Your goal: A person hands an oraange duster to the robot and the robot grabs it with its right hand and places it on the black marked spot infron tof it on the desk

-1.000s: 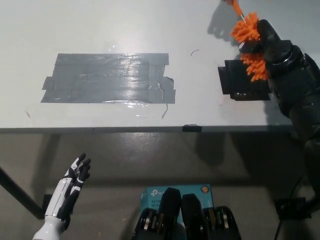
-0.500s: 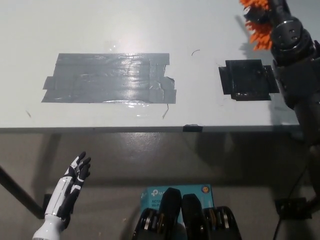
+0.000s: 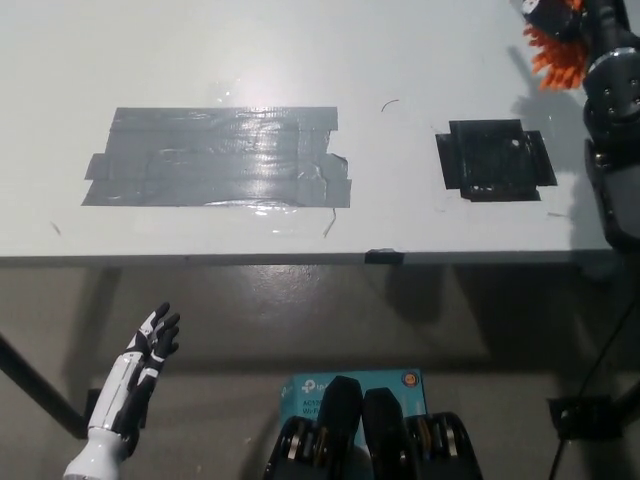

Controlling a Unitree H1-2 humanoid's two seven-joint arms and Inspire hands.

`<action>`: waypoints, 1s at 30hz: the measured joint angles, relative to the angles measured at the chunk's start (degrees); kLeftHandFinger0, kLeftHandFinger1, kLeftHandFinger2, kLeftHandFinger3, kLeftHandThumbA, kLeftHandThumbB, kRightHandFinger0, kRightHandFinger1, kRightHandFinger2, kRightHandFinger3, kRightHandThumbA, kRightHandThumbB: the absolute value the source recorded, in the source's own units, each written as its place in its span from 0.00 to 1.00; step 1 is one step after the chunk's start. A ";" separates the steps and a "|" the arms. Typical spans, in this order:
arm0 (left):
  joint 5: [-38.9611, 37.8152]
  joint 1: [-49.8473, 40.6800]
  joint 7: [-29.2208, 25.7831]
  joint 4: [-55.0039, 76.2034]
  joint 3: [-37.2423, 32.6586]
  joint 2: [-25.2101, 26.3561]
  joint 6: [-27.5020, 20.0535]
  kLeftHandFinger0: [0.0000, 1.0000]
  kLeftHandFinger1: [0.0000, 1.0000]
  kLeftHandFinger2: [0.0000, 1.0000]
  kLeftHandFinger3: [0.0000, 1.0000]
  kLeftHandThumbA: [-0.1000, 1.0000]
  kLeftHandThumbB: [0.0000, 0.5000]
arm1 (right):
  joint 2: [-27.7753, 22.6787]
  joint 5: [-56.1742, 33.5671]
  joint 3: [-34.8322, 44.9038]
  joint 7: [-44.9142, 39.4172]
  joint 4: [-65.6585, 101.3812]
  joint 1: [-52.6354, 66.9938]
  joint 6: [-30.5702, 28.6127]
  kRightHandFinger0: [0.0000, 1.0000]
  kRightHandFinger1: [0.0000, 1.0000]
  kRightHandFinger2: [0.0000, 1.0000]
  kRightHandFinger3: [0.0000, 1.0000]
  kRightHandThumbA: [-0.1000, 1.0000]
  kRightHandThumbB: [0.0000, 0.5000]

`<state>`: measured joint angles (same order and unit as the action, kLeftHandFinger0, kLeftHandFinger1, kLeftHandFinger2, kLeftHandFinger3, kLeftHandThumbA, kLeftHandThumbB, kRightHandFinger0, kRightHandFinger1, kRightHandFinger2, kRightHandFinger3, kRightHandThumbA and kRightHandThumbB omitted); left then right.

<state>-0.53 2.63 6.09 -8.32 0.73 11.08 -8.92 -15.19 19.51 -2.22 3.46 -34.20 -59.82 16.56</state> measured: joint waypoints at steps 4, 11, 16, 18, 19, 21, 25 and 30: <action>0.01 0.10 0.00 0.02 0.05 -0.01 0.00 0.98 1.00 1.00 1.00 0.89 0.14 | 0.23 0.21 -1.58 0.05 -6.38 -0.10 0.16 0.09 0.56 0.90 0.95 0.00 0.43; 0.02 0.22 0.01 0.04 0.12 0.00 -0.01 0.98 1.00 1.00 1.00 0.89 0.15 | 1.30 0.50 -4.15 0.45 -22.64 -0.52 -1.88 0.07 0.62 1.00 0.94 0.00 0.43; 0.03 0.52 0.00 0.04 0.13 0.01 -0.02 0.97 1.00 1.00 1.00 0.89 0.16 | 1.51 0.56 -5.29 0.74 -29.68 -1.15 -4.32 0.08 0.65 1.00 0.94 0.00 0.40; 0.03 0.54 0.01 0.03 0.13 0.01 -0.02 0.98 1.00 1.00 1.00 0.88 0.16 | 1.54 0.61 -5.65 0.84 -31.20 -1.42 -4.96 0.11 0.67 1.00 0.91 0.00 0.43; 0.03 0.53 0.01 0.03 0.13 0.01 -0.02 0.98 1.00 1.00 1.00 0.88 0.16 | 1.58 0.60 -5.73 0.87 -32.05 -1.58 -5.36 0.71 1.00 1.00 1.00 0.04 0.51; 0.02 0.54 0.01 0.03 0.13 0.01 -0.01 0.98 1.00 1.00 1.00 0.87 0.16 | 1.63 0.35 -5.73 0.50 -32.83 -1.86 -5.64 1.00 1.00 1.00 1.00 0.34 0.68; 0.03 0.57 0.00 0.03 0.12 0.01 -0.01 0.97 1.00 1.00 1.00 0.87 0.16 | 1.46 -0.16 -7.74 -3.96 -33.90 -2.93 -5.53 1.00 1.00 1.00 1.00 0.60 0.84; 0.04 0.58 0.01 0.05 0.11 0.02 0.03 0.97 1.00 1.00 1.00 0.86 0.16 | 1.31 -0.22 -9.66 -7.45 -32.53 -3.64 -5.30 1.00 1.00 1.00 1.00 0.72 0.88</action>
<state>-0.50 3.21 6.10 -8.27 0.85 11.10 -8.89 -13.87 19.30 -11.88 -3.99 -66.73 -63.46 11.26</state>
